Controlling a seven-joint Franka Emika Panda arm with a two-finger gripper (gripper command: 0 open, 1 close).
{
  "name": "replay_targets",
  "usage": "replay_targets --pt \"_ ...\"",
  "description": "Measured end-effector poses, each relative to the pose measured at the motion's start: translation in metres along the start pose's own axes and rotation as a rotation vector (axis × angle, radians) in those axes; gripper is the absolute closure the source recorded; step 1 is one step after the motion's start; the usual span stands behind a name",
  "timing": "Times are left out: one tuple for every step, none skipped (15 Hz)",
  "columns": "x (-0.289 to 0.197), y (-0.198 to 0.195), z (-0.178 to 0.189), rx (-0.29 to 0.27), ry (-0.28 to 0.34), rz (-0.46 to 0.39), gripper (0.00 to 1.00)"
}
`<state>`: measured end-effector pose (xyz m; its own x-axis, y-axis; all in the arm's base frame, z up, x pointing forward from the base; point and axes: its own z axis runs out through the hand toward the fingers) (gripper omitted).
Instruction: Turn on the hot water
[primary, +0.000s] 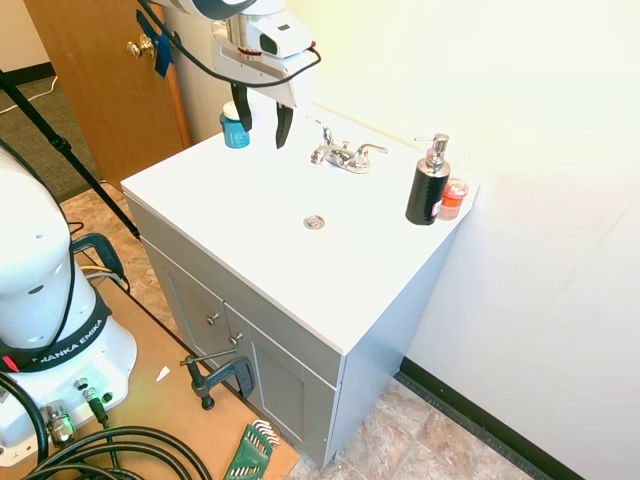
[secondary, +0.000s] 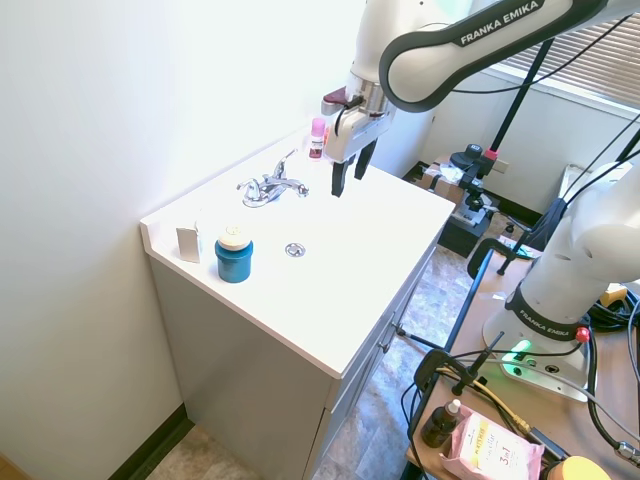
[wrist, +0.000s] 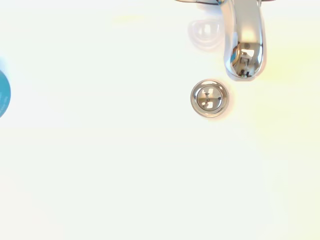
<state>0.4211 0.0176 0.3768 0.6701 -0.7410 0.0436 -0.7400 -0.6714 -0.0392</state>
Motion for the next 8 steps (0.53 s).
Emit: replay_targets --pt "0.0 0.0 0.0 0.0 0.0 0.0 0.0" --pt "0.0 0.0 0.0 0.0 0.003 0.0 0.0" --pt "0.001 -0.001 -0.001 -0.001 0.013 0.004 0.0" --pt "0.002 -0.003 -0.002 -0.005 0.035 0.011 0.0" --pt "0.005 -0.008 -0.004 -0.009 0.071 0.021 0.0" --pt "0.008 -0.017 -0.006 -0.012 0.114 0.037 0.0" --pt "0.013 -0.029 -0.007 -0.013 0.163 0.061 0.0" --pt "0.019 -0.043 -0.006 -0.016 0.21 0.084 0.0"
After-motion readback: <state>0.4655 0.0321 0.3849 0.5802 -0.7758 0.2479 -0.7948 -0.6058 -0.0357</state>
